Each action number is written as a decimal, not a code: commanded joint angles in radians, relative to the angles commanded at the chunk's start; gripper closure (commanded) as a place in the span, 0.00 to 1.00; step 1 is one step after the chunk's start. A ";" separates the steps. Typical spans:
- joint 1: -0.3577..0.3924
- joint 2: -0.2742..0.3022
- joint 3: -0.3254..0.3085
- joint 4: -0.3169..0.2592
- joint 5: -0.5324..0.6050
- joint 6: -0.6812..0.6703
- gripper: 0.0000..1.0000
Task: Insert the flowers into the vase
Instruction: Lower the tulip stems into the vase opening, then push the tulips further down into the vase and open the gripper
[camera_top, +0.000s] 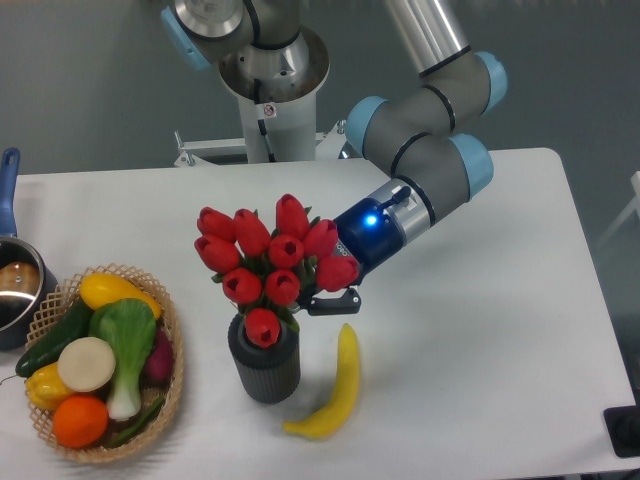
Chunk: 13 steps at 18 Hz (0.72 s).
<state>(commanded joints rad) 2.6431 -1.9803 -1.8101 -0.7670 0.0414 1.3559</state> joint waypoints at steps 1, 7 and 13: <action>0.000 -0.003 -0.002 0.000 0.000 0.006 0.77; 0.000 -0.026 -0.009 0.000 0.005 0.026 0.77; -0.002 -0.041 -0.014 0.000 0.023 0.034 0.77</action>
<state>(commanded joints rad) 2.6415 -2.0217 -1.8239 -0.7670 0.0644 1.3898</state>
